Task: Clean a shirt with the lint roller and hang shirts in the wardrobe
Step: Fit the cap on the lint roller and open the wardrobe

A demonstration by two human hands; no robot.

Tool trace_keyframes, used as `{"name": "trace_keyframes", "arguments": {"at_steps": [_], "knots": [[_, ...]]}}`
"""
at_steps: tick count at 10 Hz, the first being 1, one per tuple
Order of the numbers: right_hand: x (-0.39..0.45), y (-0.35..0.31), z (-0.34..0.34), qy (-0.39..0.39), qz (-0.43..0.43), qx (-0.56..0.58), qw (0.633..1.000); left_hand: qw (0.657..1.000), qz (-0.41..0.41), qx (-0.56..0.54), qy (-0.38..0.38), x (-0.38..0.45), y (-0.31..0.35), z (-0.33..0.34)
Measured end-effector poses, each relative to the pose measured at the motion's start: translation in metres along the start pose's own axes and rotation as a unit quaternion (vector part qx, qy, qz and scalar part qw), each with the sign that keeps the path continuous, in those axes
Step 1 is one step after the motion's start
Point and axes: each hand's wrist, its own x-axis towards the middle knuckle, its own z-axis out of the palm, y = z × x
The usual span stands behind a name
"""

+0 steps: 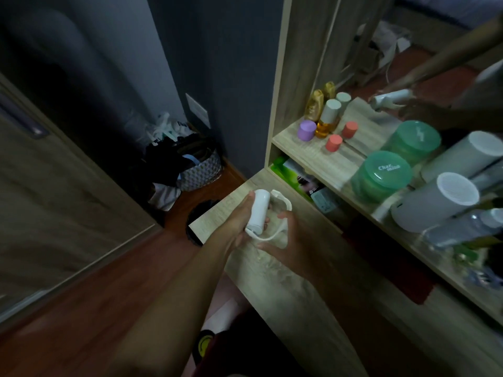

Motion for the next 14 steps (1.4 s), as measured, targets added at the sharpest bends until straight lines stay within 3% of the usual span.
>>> {"name": "trace_keyframes", "arguments": {"at_steps": [2, 4, 8, 10, 12, 13, 14], "knots": [[0.005, 0.009, 0.003, -0.001, 0.035, 0.0, 0.999, 0.999, -0.005, 0.031, -0.013, 0.003, -0.003, 0.004], [0.008, 0.0, -0.003, 0.006, 0.014, 0.02, 1.0, 0.998, 0.022, 0.039, -0.049, 0.006, -0.006, -0.001], [0.009, -0.009, -0.01, 0.016, 0.028, 0.021, 0.999, 0.999, 0.0, 0.005, -0.05, 0.007, 0.007, 0.002], [0.009, -0.013, -0.008, 0.027, 0.042, 0.027, 0.998, 0.999, 0.03, 0.003, -0.029, 0.001, 0.002, -0.005], [0.014, -0.013, -0.007, 0.022, 0.049, 0.016, 0.998, 0.995, 0.039, -0.017, -0.091, -0.01, 0.003, -0.003], [0.017, -0.02, -0.011, 0.015, 0.041, 0.065, 0.997, 0.994, 0.061, -0.006, -0.087, -0.009, 0.006, -0.003], [0.034, -0.02, -0.016, 0.047, 0.054, 0.199, 0.977, 0.994, 0.078, 0.0, -0.07, -0.01, 0.006, -0.002]]}}
